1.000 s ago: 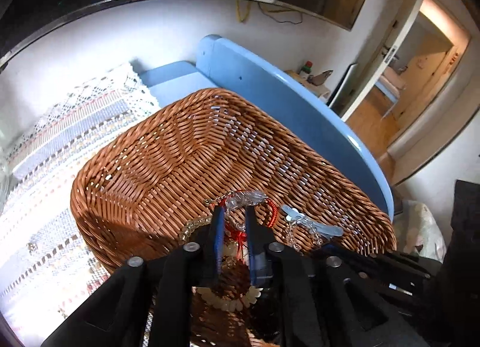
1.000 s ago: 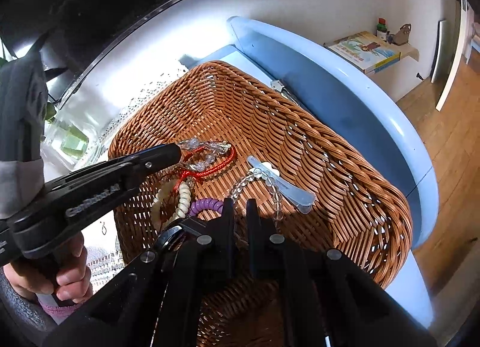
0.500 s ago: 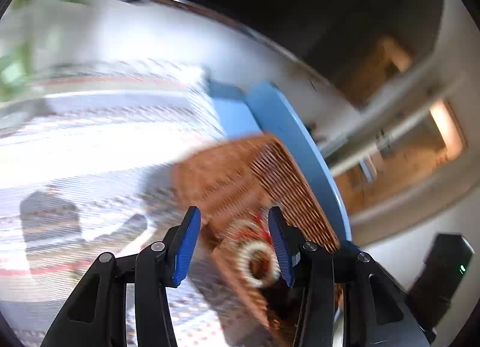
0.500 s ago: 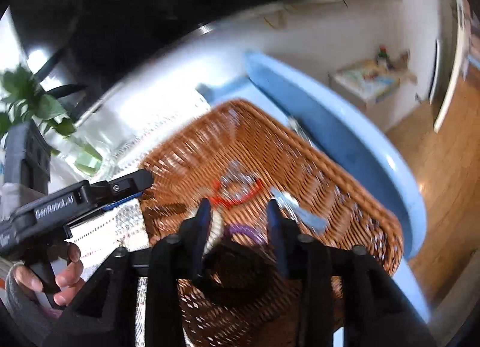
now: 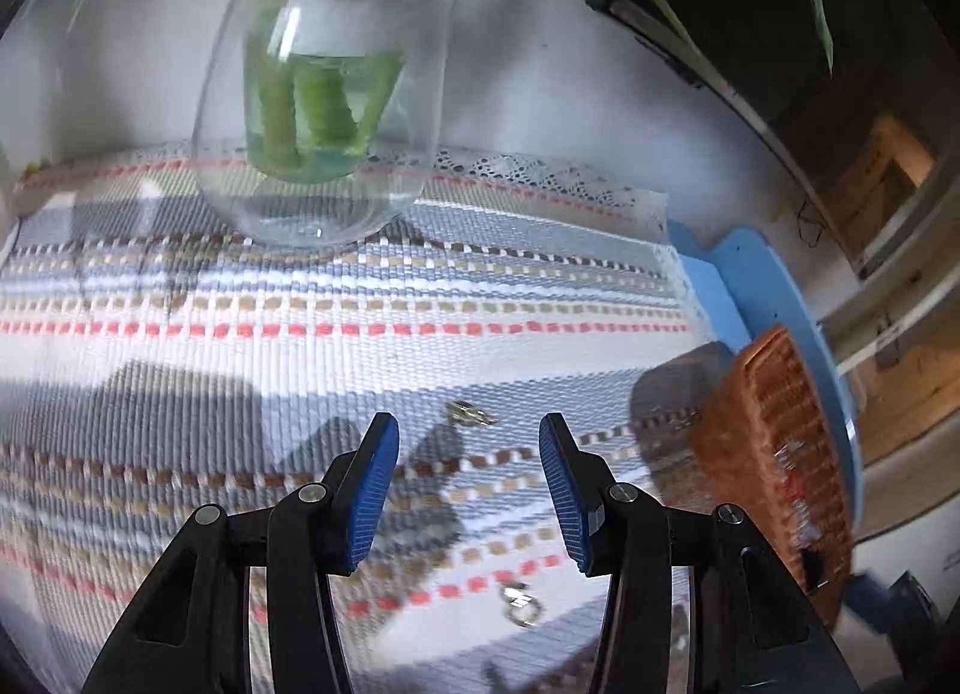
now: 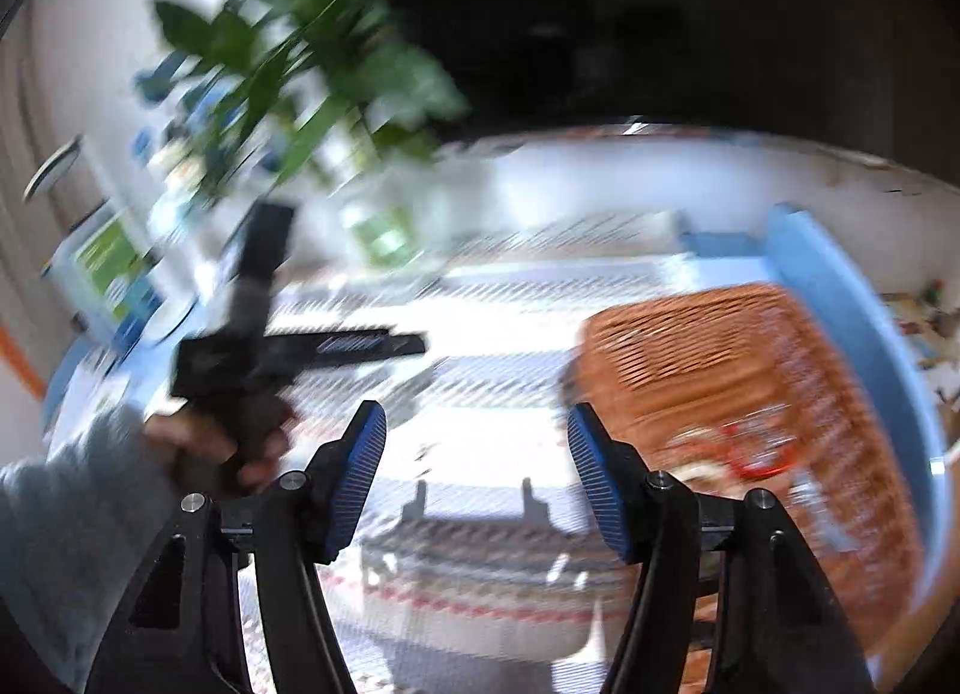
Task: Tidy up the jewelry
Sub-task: 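Move both tools back to the last pieces on the mat, then grasp the small gold pendant with the right tool while the left tool grasps a small charm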
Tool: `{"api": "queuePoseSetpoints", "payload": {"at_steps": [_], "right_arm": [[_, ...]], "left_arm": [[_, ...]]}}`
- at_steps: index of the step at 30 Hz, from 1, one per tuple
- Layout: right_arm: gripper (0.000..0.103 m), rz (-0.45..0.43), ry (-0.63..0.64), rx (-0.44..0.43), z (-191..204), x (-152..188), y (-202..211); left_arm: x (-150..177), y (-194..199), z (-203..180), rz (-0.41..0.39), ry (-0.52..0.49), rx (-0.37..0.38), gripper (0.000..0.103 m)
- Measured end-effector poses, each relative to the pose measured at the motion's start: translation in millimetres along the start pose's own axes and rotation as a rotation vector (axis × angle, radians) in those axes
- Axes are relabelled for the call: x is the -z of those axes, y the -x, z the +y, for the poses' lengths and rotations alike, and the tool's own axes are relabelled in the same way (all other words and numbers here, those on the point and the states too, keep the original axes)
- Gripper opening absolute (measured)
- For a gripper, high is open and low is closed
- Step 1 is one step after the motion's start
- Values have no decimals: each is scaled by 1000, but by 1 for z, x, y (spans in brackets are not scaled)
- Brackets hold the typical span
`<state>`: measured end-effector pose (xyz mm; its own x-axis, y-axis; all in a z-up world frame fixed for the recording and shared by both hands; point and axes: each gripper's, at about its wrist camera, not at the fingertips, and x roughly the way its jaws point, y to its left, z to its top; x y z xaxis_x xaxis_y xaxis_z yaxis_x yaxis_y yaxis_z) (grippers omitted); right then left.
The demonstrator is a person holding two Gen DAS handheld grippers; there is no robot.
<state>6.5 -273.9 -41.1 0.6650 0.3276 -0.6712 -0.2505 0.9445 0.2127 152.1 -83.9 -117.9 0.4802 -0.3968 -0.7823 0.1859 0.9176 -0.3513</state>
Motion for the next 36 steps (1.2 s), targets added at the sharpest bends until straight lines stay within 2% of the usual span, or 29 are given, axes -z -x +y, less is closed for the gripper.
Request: {"api": "queuePoseSetpoints", "payload": {"at_steps": [3,7,11,15,17,19,21,25,28,32,34,35,36], "right_arm": [[66,79,36,-60,18,15,-33],[66,165,75,-40,31,36,-86],[65,166,89,42,33,39,-114],[64,142,138,50,37,40,-124],[60,148,147,34,39,39,-131],[50,154,164,51,43,43,-139],[46,160,179,68,44,44,-142],[45,151,203,83,45,45,-147],[45,149,205,78,45,43,-149],[45,151,209,77,45,41,-150],[39,149,214,89,45,40,-151],[39,150,215,91,45,41,-151],[39,150,216,93,45,41,-152]], "left_arm": [[3,-5,1,-35,-71,-10,50],[2,-10,-12,-42,-143,35,50],[-1,-22,-10,-13,-156,46,50],[1,-37,-7,-1,-144,40,49],[1,-38,-7,-21,-145,56,49],[2,-39,-4,-44,-131,75,49],[4,-39,0,-66,-123,78,44],[7,-40,2,-86,-144,66,39],[6,-41,7,-85,-121,83,21],[7,-39,12,-86,-104,95,21],[7,-39,13,-86,-108,92,20],[7,-38,13,-86,-109,91,19],[7,-38,13,-87,-108,88,10]]}}
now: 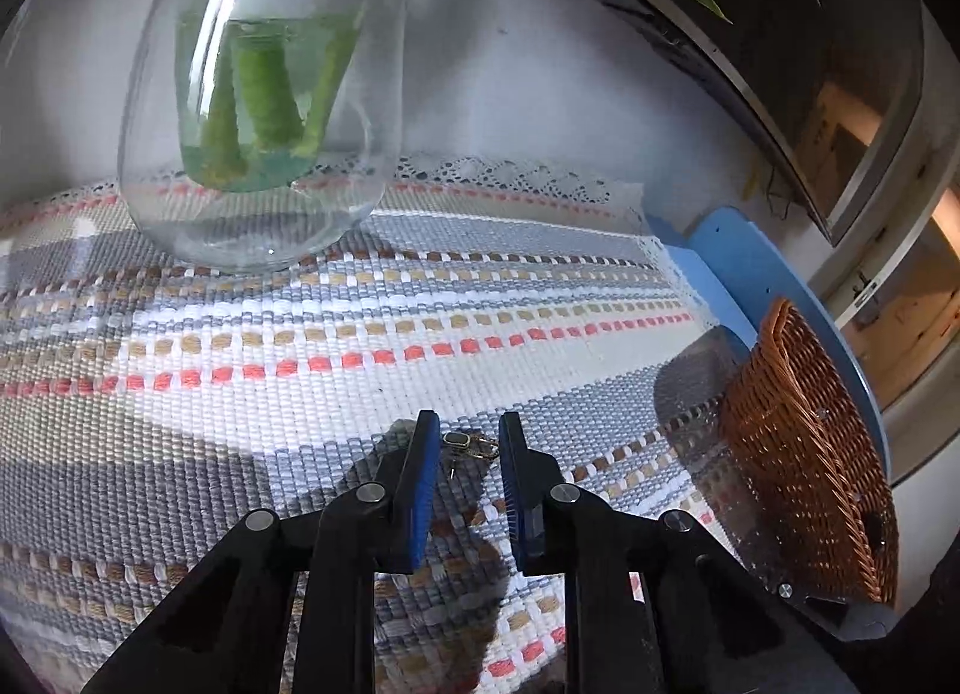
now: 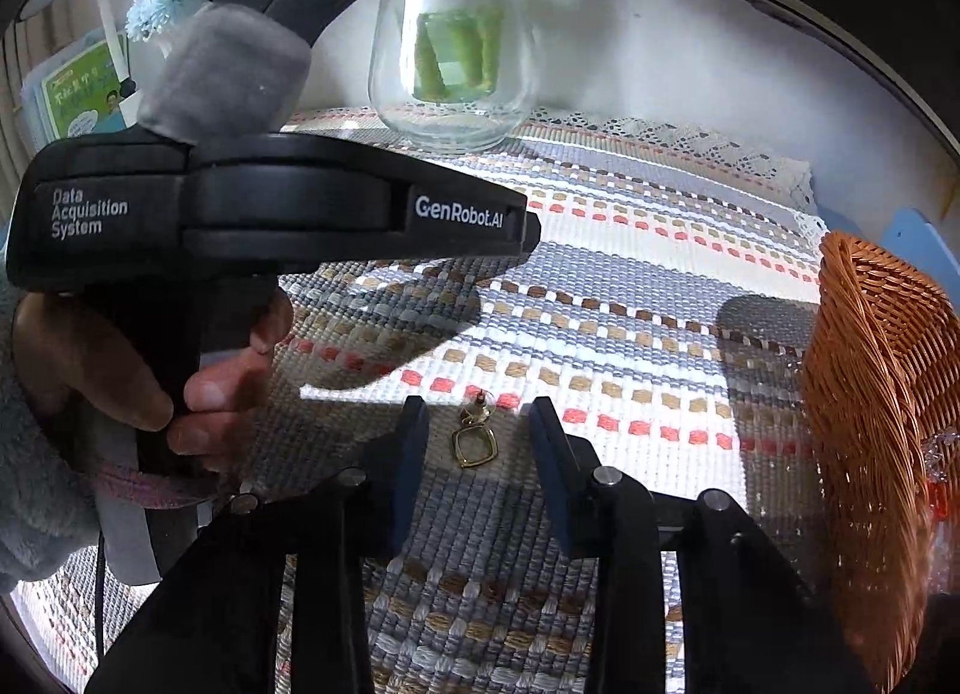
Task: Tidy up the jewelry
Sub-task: 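Grasp the small gold pendant with the right tool while the left tool grasps a small charm, then carry the gold pendant to the basket with the right tool while the left tool carries its charm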
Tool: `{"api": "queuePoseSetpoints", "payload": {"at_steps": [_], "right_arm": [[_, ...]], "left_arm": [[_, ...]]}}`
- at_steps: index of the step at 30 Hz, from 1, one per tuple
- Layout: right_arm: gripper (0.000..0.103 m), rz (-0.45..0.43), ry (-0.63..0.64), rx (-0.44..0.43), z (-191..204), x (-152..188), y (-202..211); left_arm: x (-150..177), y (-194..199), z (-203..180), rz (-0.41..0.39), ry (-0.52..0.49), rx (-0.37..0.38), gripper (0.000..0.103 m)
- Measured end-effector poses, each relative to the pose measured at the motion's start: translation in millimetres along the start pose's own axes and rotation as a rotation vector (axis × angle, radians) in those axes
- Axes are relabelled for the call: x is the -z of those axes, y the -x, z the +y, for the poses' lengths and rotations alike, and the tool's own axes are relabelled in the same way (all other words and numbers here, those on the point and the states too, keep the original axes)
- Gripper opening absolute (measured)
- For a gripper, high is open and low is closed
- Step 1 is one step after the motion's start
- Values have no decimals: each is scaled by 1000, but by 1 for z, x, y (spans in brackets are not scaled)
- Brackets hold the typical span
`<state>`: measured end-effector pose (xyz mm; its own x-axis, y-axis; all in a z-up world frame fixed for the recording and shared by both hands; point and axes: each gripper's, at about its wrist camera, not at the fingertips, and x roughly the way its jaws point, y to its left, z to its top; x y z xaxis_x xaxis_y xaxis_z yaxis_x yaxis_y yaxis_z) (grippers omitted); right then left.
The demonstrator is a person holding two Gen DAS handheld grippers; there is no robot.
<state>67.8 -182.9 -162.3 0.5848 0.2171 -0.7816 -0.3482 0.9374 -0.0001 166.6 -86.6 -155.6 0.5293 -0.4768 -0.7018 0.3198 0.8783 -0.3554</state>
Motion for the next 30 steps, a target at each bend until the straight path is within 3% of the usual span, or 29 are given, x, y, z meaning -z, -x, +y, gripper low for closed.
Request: {"api": "queuePoseSetpoints", "payload": {"at_steps": [2,4,11,18,24,30], "right_arm": [[35,0,11,12,1,-1,-1],[16,-2,34,21,5,-1,0],[15,-2,14,-15,0,-1,4],[15,-51,20,-8,-2,-2,34],[14,-102,12,-1,-9,-7,62],[14,-146,-76,24,-39,-18,98]], "left_arm": [[0,2,3,5,16,1,9],[0,6,4,3,31,0,9],[-1,25,6,-15,37,-7,9],[-5,41,2,-27,43,-2,9],[-18,62,-25,-67,16,26,9],[-37,71,-63,-89,-42,83,10]]}}
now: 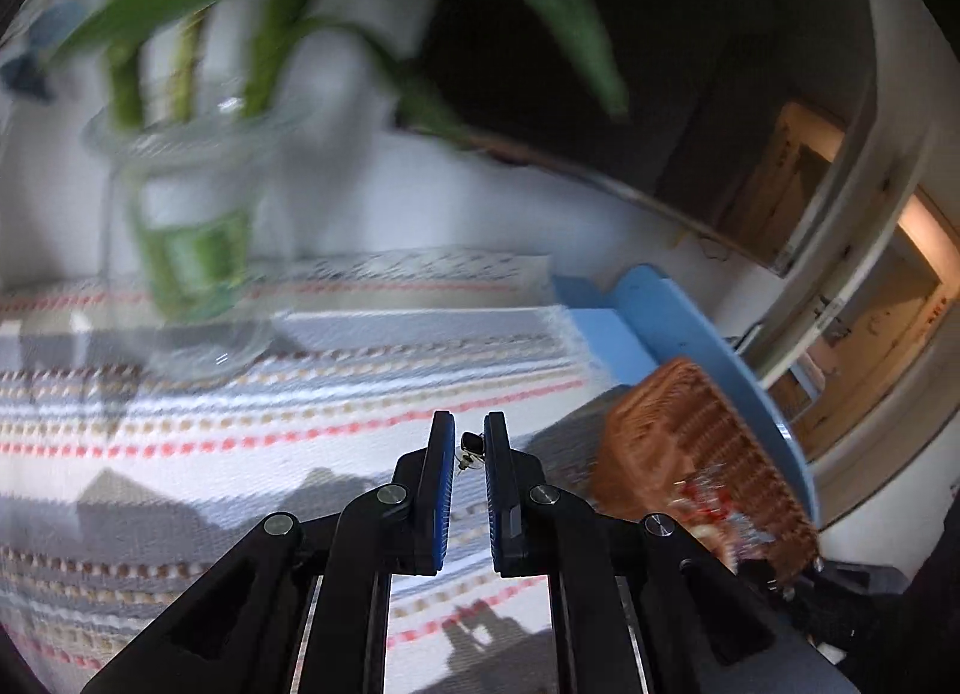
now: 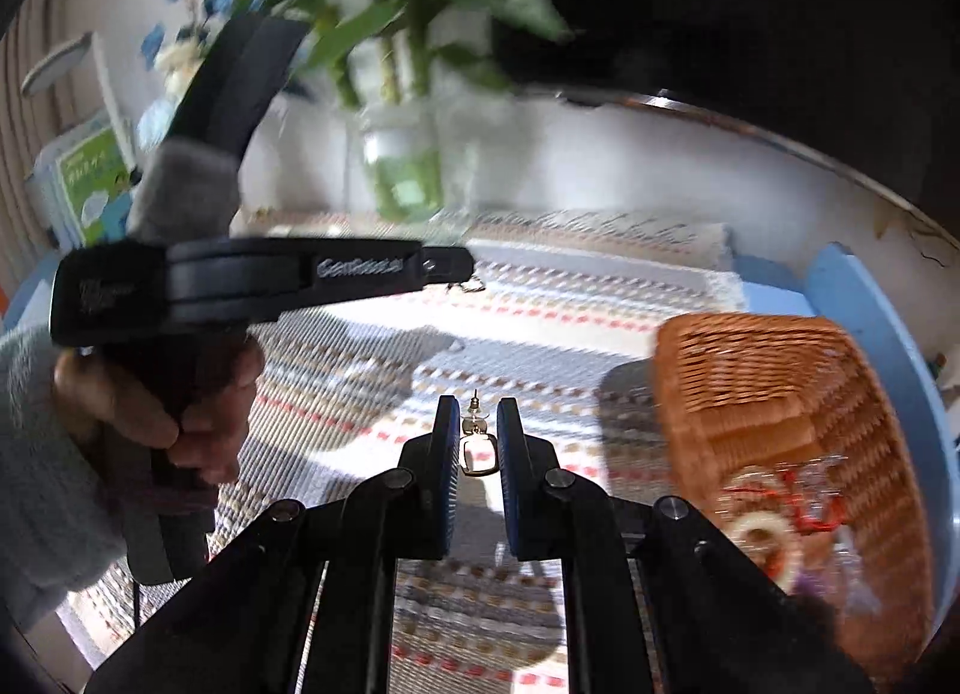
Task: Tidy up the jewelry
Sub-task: 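Carry the gold pendant to the basket with the right tool while the left tool carries its charm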
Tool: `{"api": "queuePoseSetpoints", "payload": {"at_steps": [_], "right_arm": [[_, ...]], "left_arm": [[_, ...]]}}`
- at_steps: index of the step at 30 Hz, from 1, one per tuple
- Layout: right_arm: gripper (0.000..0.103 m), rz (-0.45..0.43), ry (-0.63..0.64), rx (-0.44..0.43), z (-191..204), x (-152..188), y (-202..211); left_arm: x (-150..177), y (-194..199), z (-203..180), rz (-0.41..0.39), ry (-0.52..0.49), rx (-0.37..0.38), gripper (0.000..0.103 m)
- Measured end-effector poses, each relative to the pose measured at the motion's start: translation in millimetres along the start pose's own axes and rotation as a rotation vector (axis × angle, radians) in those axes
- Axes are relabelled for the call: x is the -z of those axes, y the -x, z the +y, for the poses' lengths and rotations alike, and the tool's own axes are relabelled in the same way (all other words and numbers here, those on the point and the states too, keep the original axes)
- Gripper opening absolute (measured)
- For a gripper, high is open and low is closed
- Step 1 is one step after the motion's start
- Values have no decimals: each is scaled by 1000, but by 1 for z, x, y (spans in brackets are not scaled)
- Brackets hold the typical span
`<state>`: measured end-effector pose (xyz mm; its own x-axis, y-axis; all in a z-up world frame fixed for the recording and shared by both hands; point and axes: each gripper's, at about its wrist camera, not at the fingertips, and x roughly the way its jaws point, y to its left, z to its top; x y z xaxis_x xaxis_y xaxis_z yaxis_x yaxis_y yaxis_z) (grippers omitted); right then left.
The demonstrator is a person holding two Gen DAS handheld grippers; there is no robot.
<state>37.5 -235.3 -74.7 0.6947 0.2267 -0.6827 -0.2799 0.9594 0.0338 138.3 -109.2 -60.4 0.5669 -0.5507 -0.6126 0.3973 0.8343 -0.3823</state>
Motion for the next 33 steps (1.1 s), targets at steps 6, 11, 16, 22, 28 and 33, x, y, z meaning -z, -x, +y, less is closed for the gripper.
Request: {"api": "queuePoseSetpoints", "payload": {"at_steps": [6,11,16,22,28,33], "right_arm": [[14,-34,-51,88,-42,-4,40],[14,-55,-96,167,-88,1,68],[14,-48,-145,249,-133,16,90],[10,17,-189,309,-175,44,98],[10,55,-256,271,-198,63,98],[10,80,-292,247,-207,77,92]], "left_arm": [[-15,-9,-47,-1,-61,53,10],[-21,-27,-90,7,-97,85,10],[-20,-46,-138,39,-169,124,10],[-3,-71,-193,122,-291,160,10],[22,-93,-219,217,-324,150,10],[43,-107,-231,283,-364,131,10]]}}
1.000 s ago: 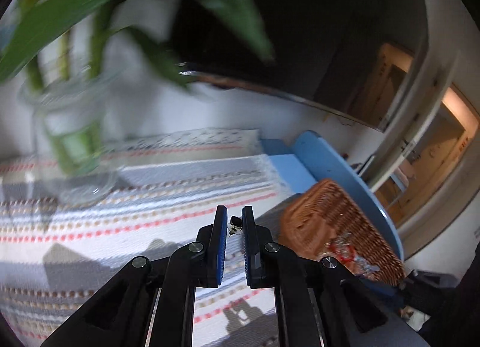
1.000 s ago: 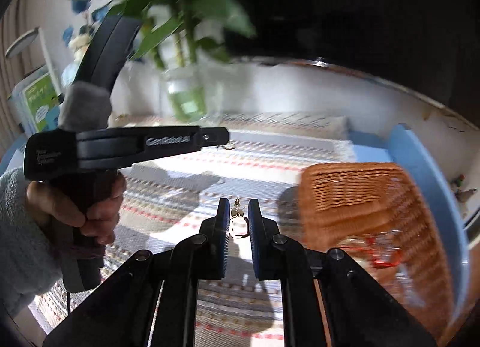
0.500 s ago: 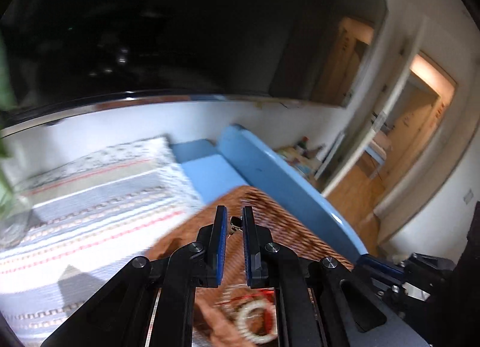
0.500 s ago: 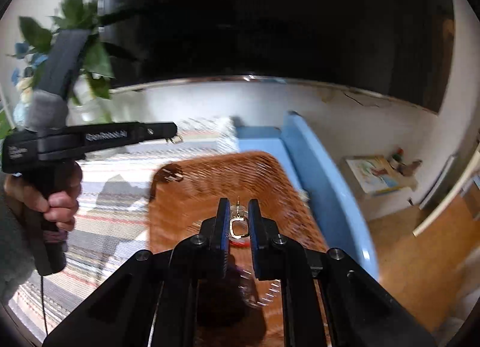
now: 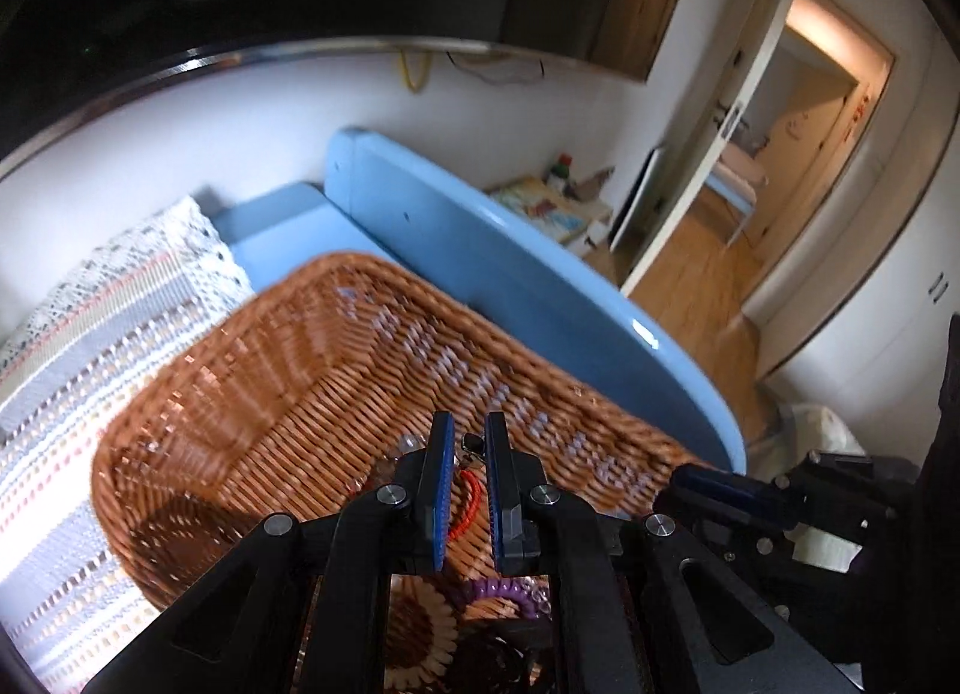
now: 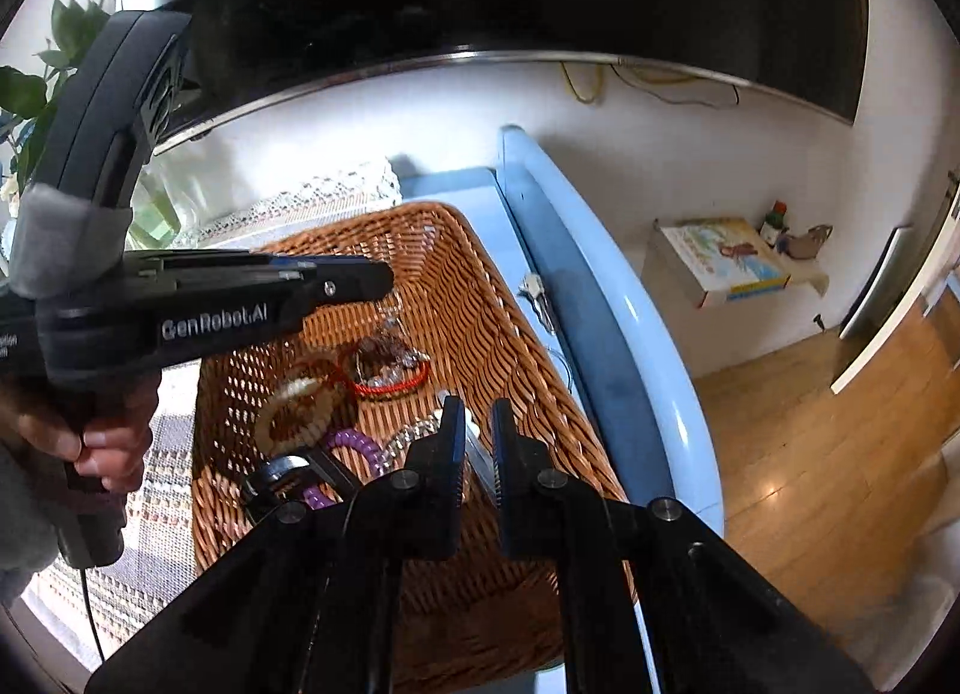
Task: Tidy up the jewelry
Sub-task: 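Carry the gold pendant to the basket with the right tool while the left tool carries its charm, then open both tools to drop the pendant and charm into the basket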
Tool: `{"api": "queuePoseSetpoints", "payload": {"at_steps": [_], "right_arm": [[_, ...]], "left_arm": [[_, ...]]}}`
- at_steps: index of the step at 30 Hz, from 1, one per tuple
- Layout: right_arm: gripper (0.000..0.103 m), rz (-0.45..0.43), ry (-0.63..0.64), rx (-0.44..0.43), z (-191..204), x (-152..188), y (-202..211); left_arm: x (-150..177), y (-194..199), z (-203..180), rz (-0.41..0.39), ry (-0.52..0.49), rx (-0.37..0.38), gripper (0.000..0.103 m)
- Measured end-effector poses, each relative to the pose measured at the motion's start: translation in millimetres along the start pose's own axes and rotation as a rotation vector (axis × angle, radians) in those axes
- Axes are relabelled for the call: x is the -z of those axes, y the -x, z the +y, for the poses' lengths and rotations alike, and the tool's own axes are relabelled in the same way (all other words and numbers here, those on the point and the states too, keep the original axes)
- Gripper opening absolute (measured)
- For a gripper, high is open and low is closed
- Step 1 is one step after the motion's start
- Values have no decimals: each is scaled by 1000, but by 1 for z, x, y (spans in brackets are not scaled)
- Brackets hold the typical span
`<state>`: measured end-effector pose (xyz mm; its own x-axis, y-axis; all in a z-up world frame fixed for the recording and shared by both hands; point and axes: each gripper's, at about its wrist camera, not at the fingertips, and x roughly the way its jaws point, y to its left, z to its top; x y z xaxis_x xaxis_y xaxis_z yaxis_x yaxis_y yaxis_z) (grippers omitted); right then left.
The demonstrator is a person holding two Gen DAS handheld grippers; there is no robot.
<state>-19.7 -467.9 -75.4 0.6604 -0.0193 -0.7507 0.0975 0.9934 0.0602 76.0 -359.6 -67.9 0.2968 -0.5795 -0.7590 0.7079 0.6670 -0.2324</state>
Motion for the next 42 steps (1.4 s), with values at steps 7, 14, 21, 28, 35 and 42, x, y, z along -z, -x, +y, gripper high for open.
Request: {"api": "queuePoseSetpoints", "payload": {"at_steps": [7,14,21,28,35,42], "right_arm": [[10,45,-31,-26,-4,12,-11],[10,77,-49,-51,-3,17,-21],[10,110,-106,-70,-6,23,-29],[30,108,-177,-74,-15,23,-26],[65,99,-220,-71,-14,26,-16],[80,81,-225,-54,-4,27,3]], "left_arm": [[9,-23,-6,88,-30,-31,10],[15,-28,-7,135,-49,-40,10],[16,-31,-10,168,-57,-81,10],[17,-29,-5,181,-44,-82,61],[20,-13,-11,192,-96,-117,73],[18,18,-4,155,-70,-96,76]]}}
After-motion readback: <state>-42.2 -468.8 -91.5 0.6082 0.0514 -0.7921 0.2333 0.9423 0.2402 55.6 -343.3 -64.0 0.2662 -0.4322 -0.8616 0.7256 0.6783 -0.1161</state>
